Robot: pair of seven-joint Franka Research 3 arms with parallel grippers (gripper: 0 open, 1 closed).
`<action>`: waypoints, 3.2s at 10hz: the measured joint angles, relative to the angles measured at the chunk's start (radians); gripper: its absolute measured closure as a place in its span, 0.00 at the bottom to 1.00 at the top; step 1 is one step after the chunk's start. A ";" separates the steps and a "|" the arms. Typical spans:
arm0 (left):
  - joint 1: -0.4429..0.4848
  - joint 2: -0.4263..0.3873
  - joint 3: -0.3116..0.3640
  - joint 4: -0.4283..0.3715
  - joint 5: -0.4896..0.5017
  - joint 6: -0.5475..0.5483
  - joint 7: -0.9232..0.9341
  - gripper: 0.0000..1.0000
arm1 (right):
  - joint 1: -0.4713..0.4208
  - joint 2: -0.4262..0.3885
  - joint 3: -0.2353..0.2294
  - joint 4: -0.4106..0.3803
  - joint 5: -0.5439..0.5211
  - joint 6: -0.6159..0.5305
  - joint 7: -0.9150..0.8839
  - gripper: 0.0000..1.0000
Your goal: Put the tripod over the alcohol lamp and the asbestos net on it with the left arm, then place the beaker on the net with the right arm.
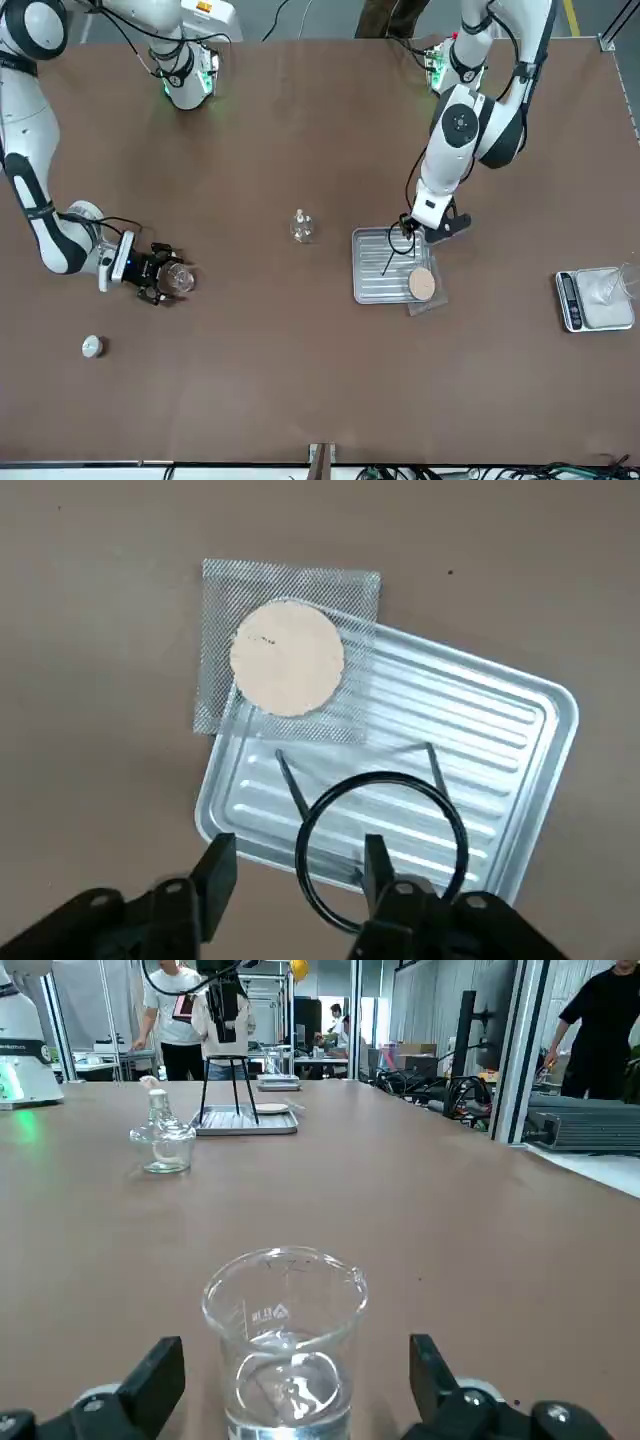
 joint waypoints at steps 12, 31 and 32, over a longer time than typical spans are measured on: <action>-0.006 0.062 -0.007 -0.041 0.000 0.082 -0.038 0.67 | 0.020 0.004 -0.001 0.000 0.032 0.012 -0.016 0.04; -0.026 0.077 -0.065 0.227 -0.001 -0.141 -0.099 0.92 | 0.018 0.004 -0.001 0.002 0.033 0.015 -0.018 0.10; -0.050 0.103 -0.071 0.273 -0.001 -0.141 -0.140 0.92 | 0.017 0.004 -0.001 0.002 0.033 0.015 -0.018 0.10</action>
